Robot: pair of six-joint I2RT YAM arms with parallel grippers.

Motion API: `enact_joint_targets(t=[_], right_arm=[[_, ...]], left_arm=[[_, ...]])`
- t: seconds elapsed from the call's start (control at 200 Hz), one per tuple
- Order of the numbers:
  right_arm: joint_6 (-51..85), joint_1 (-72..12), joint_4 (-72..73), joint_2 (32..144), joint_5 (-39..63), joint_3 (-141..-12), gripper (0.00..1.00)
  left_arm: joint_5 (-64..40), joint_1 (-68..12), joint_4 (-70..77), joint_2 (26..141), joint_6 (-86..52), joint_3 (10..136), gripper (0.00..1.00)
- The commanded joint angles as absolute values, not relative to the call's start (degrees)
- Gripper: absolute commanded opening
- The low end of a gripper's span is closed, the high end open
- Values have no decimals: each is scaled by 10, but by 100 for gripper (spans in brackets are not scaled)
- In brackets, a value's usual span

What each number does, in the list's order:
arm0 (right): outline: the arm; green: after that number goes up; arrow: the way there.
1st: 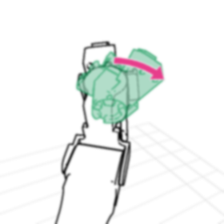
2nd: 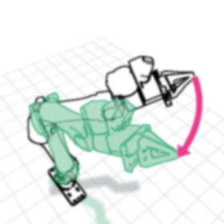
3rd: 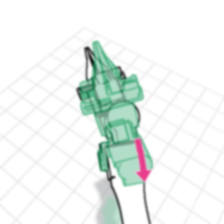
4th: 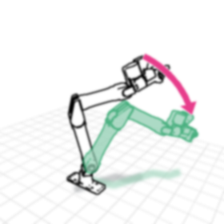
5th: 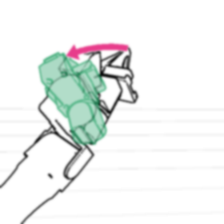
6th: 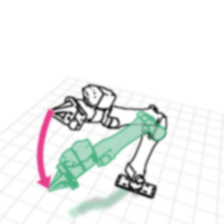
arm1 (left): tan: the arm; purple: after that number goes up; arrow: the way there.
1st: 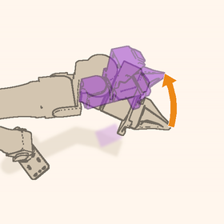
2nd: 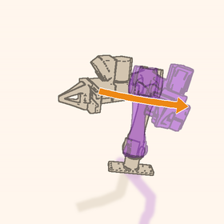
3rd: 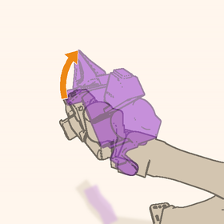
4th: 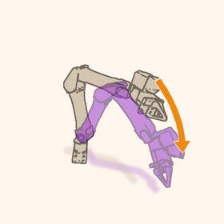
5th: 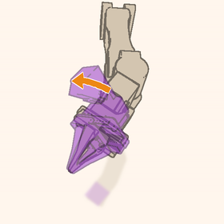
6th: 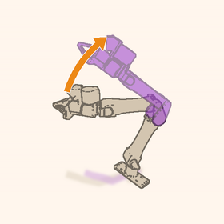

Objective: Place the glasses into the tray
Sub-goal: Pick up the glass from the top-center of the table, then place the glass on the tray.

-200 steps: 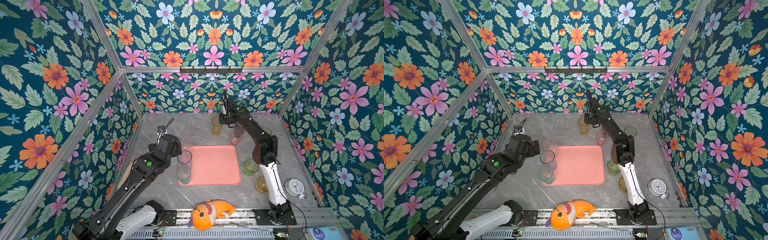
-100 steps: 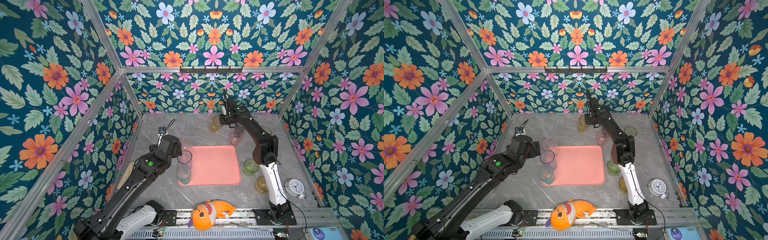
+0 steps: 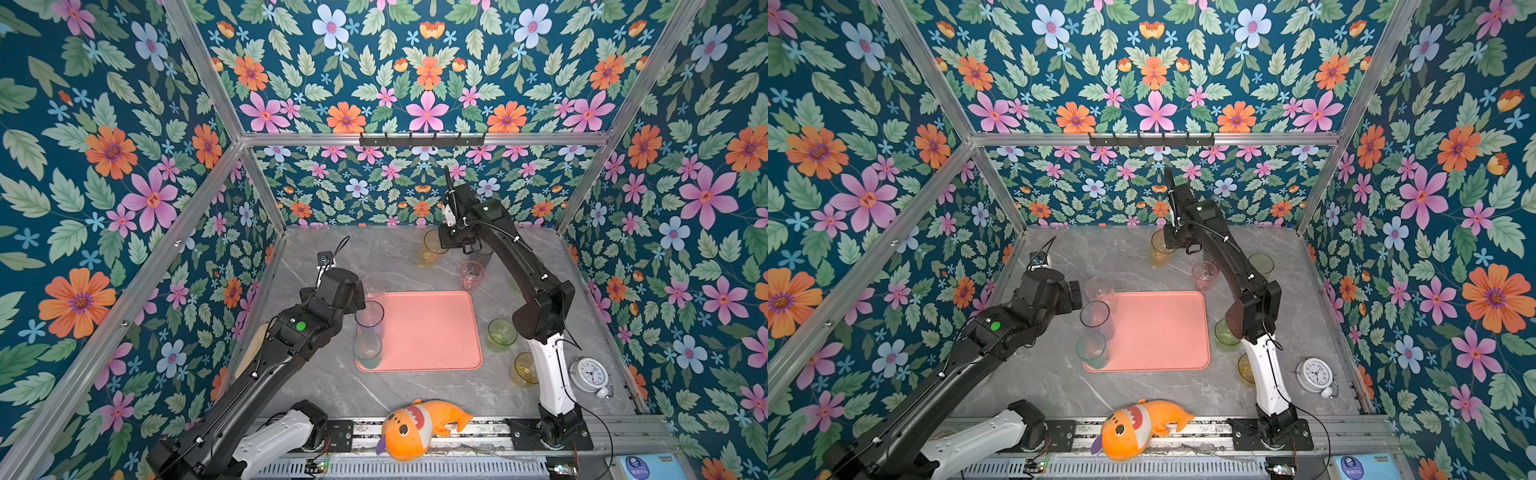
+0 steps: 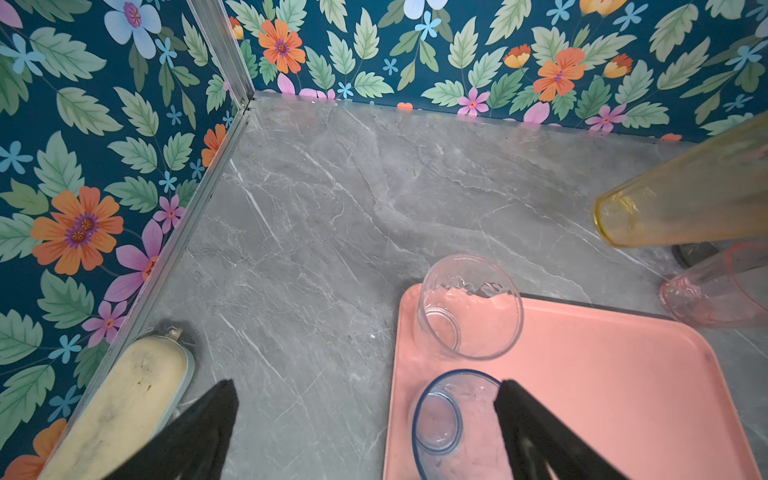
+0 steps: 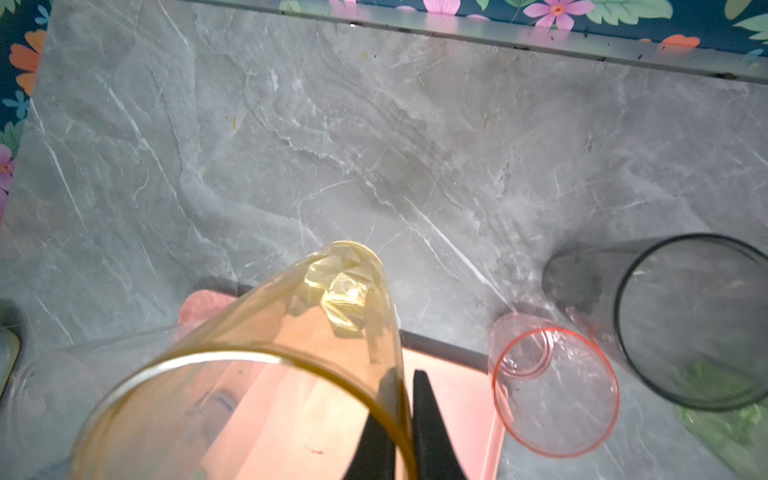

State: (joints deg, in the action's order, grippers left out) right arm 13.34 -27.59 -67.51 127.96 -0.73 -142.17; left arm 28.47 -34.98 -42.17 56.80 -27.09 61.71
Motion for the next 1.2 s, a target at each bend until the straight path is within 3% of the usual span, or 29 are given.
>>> enact_joint_targets(t=[0.0,0.625,1.195], right_arm=[[135,-300,-711,1249,-35,-1392,3],[210,-415,-587,1091,-102,-1112,0],[232,-417,-546,1095,-92,-1044,0]], left_arm=[[284,-350,-418,569,-276,613,99],[297,-349,-421,544,-280,596,99],[295,-350,-417,549,-277,591,99]])
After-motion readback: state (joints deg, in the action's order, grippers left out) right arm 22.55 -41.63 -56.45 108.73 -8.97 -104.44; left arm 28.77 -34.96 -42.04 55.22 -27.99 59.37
